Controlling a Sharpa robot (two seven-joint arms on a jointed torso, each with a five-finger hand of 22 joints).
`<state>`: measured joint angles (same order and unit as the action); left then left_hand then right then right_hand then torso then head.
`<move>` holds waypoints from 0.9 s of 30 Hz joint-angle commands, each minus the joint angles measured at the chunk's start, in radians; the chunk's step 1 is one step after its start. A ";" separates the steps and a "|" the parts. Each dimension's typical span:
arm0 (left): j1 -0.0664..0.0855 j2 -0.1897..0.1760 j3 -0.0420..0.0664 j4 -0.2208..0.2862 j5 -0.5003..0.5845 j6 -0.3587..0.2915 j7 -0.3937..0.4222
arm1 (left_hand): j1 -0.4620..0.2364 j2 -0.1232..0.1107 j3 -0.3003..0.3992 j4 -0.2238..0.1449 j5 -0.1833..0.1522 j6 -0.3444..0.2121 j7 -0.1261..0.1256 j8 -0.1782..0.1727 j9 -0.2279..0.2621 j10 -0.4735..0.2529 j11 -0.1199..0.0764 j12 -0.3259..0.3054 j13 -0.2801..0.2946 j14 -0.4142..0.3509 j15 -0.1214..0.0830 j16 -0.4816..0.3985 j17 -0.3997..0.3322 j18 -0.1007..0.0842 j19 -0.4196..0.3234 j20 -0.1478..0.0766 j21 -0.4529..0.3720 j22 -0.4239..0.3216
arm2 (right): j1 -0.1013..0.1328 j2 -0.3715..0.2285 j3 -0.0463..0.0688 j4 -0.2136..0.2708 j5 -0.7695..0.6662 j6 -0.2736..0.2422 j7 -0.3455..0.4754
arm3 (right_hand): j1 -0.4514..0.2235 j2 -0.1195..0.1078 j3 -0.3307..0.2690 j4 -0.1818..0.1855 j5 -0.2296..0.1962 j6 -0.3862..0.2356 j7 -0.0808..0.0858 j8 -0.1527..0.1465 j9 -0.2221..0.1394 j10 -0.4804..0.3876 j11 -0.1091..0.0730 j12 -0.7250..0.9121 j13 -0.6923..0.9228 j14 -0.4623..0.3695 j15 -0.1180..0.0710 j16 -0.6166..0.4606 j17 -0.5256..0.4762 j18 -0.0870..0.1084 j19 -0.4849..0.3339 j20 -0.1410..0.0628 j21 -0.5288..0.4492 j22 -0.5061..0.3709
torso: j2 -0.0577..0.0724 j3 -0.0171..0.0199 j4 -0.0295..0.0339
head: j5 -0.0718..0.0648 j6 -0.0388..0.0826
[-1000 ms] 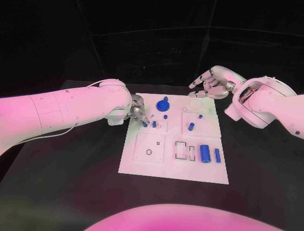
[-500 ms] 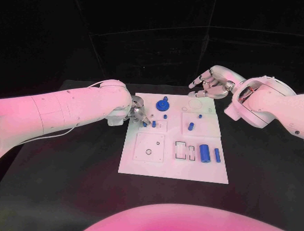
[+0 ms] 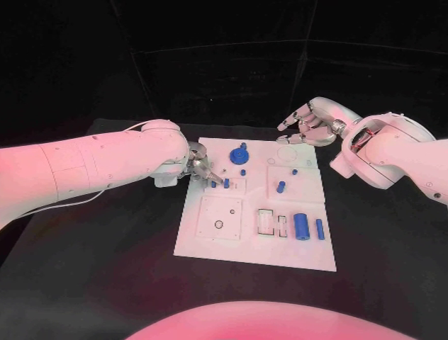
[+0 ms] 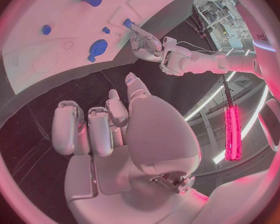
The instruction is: Assemble the parts on the task board
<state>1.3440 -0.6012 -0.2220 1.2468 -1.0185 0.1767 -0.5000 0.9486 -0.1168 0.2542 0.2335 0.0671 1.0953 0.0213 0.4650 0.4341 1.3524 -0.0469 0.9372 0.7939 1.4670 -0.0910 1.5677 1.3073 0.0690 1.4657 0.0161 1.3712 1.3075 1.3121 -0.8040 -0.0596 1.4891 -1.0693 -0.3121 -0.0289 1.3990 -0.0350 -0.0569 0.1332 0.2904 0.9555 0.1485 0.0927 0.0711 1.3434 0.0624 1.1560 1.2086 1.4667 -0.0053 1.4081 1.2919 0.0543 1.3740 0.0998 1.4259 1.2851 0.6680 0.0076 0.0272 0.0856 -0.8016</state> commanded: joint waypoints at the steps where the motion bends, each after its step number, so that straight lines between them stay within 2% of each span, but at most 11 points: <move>1: 0.001 -0.013 0.001 0.013 0.001 -0.084 0.014 | 0.007 0.012 -0.032 0.021 -0.007 0.005 0.001 0.002 -0.002 0.003 0.000 0.000 -0.003 0.104 -0.009 0.003 0.263 -0.011 0.005 -0.004 -0.001 0.030 | 0.002 -0.001 0.001 0.002 0.001 -0.002 0.002 | -0.003 0.006 -0.002 -0.001 0.003 0.007 0.001 0.005 0.000 -0.006 -0.002 -0.005 -0.001 0.047 -0.008 -0.006 -0.002 0.013 -0.008 0.000 -0.003 -0.001 | 0.000 0.0003 -0.0002 | -0.001 0.001; 3: 0.002 -0.024 0.002 0.020 0.024 -0.131 0.037 | 0.016 0.015 -0.056 0.038 -0.005 -0.013 0.007 -0.005 -0.010 -0.024 0.006 -0.043 -0.050 0.103 -0.006 0.001 0.259 0.000 -0.017 -0.003 -0.044 -0.016 | 0.002 -0.001 0.001 0.002 0.001 -0.002 0.002 | -0.003 0.006 -0.002 -0.001 0.003 0.007 0.001 0.005 0.000 -0.006 -0.002 -0.005 -0.001 0.047 -0.008 -0.006 -0.002 0.013 -0.008 0.000 -0.003 -0.001 | -0.001 0.0005 0.0002 | -0.002 0.002; 6: 0.005 -0.039 0.004 0.031 0.078 -0.213 0.085 | 0.038 0.025 -0.097 0.055 -0.004 -0.044 0.020 -0.013 -0.025 -0.084 0.018 -0.137 -0.154 0.086 0.002 -0.037 0.195 0.020 -0.060 0.005 -0.127 -0.104 | 0.002 -0.002 0.001 0.002 0.001 -0.003 0.002 | -0.003 0.006 -0.002 -0.001 0.003 0.007 0.001 0.005 0.000 -0.006 -0.002 -0.005 -0.001 0.047 -0.008 -0.006 -0.002 0.013 -0.008 0.000 -0.003 -0.001 | 0.000 0.0002 0.0012 | -0.006 0.004; 9: 0.010 -0.050 0.006 0.039 0.145 -0.291 0.164 | 0.057 0.031 -0.125 0.055 -0.004 -0.076 0.035 -0.025 -0.039 -0.122 0.030 -0.170 -0.181 0.073 0.012 -0.066 0.148 0.032 -0.087 0.011 -0.184 -0.161 | 0.002 -0.003 0.001 0.001 0.001 -0.003 0.002 | -0.003 0.006 -0.002 -0.001 0.003 0.007 0.001 0.005 0.000 -0.006 -0.002 -0.005 -0.001 0.047 -0.008 -0.006 -0.002 0.013 -0.008 0.000 -0.003 -0.001 | 0.000 0.0000 0.0012 | -0.008 0.006; 11: 0.012 -0.053 0.006 0.043 0.189 -0.339 0.237 | 0.093 0.038 -0.151 0.054 -0.004 -0.130 0.061 -0.047 -0.058 -0.191 0.059 -0.217 -0.209 0.021 0.035 -0.173 -0.003 0.068 -0.182 0.029 -0.365 -0.339 | 0.002 -0.003 0.001 0.001 0.001 -0.003 0.001 | -0.003 0.006 -0.002 -0.001 0.003 0.007 0.001 0.005 0.000 -0.006 -0.002 -0.005 -0.001 0.047 -0.008 -0.006 -0.002 0.013 -0.008 0.000 -0.003 -0.001 | -0.001 0.0011 0.0004 | -0.009 0.007; 12: 0.013 -0.054 0.007 0.044 0.208 -0.362 0.276 | 0.123 0.041 -0.159 0.048 -0.003 -0.157 0.077 -0.057 -0.067 -0.227 0.071 -0.241 -0.225 -0.025 0.047 -0.260 -0.116 0.092 -0.253 0.041 -0.503 -0.470 | 0.002 -0.003 0.001 0.000 0.001 -0.003 0.001 | -0.003 0.006 -0.002 -0.001 0.003 0.007 0.001 0.005 0.000 -0.006 -0.002 -0.005 -0.001 0.047 -0.008 -0.006 -0.002 0.013 -0.008 0.000 -0.003 -0.001 | 0.000 0.0013 0.0001 | -0.009 0.008; 13: 0.014 -0.053 0.007 0.044 0.217 -0.373 0.300 | 0.149 0.043 -0.161 0.040 -0.002 -0.175 0.086 -0.064 -0.073 -0.250 0.079 -0.259 -0.237 -0.062 0.053 -0.331 -0.202 0.103 -0.290 0.048 -0.576 -0.537 | 0.002 -0.003 0.001 0.000 0.001 -0.004 0.001 | -0.003 0.006 -0.002 -0.001 0.003 0.007 0.001 0.005 0.000 -0.006 -0.002 -0.005 -0.001 0.047 -0.008 -0.006 -0.002 0.013 -0.008 0.000 -0.003 -0.001 | 0.000 0.0009 0.0001 | -0.009 0.008; 16: 0.014 -0.045 0.007 0.038 0.245 -0.413 0.405 | 0.273 0.053 -0.171 0.001 0.000 -0.217 0.118 -0.080 -0.102 -0.330 0.114 -0.364 -0.317 -0.204 0.080 -0.688 -0.570 0.111 -0.323 0.079 -0.721 -0.644 | 0.002 -0.003 0.001 -0.001 0.001 -0.004 0.001 | -0.003 0.006 -0.002 -0.001 0.003 0.007 0.001 0.005 0.000 -0.006 -0.002 -0.005 -0.001 0.047 -0.008 -0.006 -0.002 0.013 -0.008 0.000 -0.003 -0.001 | 0.000 0.0002 -0.0004 | -0.013 0.011; 17: 0.014 -0.042 0.006 0.035 0.247 -0.422 0.434 | 0.303 0.057 -0.167 -0.013 -0.001 -0.222 0.123 -0.085 -0.109 -0.343 0.120 -0.387 -0.335 -0.215 0.085 -0.734 -0.608 0.112 -0.324 0.083 -0.743 -0.661 | 0.002 -0.002 0.001 -0.001 0.001 -0.003 0.001 | -0.003 0.006 -0.002 -0.001 0.003 0.007 0.001 0.005 0.000 -0.006 -0.002 -0.005 -0.001 0.047 -0.008 -0.006 -0.002 0.013 -0.008 0.000 -0.003 -0.001 | 0.000 0.0005 -0.0005 | -0.013 0.012; 22: 0.006 -0.014 0.005 0.007 0.184 -0.446 0.586 | 0.469 0.058 -0.112 -0.109 0.001 -0.218 0.129 -0.127 -0.159 -0.364 0.128 -0.498 -0.437 -0.196 0.092 -0.807 -0.652 0.115 -0.293 0.088 -0.819 -0.727 | 0.002 -0.001 0.001 -0.002 0.000 -0.003 0.001 | -0.004 0.006 -0.004 0.000 0.003 0.006 0.001 0.005 -0.001 -0.006 -0.002 -0.004 -0.001 0.047 -0.008 -0.005 0.000 0.013 -0.009 -0.001 -0.004 -0.002 | 0.000 0.0008 -0.0014 | -0.018 0.017; 27: -0.009 0.024 0.004 -0.032 0.006 -0.436 0.693 | 0.506 0.029 -0.090 -0.150 0.001 -0.188 0.130 -0.185 -0.213 -0.367 0.137 -0.578 -0.525 -0.192 0.096 -0.826 -0.661 0.114 -0.268 0.091 -0.855 -0.760 | 0.002 0.001 0.001 -0.002 0.000 -0.001 0.002 | -0.002 0.007 -0.004 -0.001 0.005 0.006 0.001 0.005 -0.001 -0.006 -0.002 -0.004 -0.001 0.047 -0.008 -0.005 -0.001 0.013 -0.008 -0.001 -0.003 -0.001 | 0.000 0.0006 -0.0018 | -0.025 0.025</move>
<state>1.3359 -0.5817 -0.2185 1.2213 -0.8895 -0.2302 0.0481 1.4522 -0.0867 0.1651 0.0867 0.0636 0.9025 0.1524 0.2824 0.2231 0.9896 0.0876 0.3630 0.2722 1.2707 0.0058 0.7465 0.6468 0.1783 1.1940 0.1074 0.5192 0.5485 1.3121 -0.8038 -0.0596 1.4862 -1.0693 -0.3123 -0.0299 1.3990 -0.0350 -0.0569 0.1333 0.2904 0.9555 0.1485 0.0927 0.0711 1.3434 0.0624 1.1561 1.2088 1.4667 -0.0053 1.4081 1.2912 0.0543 1.3740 0.0997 1.4259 1.2839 0.6678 0.0082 0.0263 0.0636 -0.7795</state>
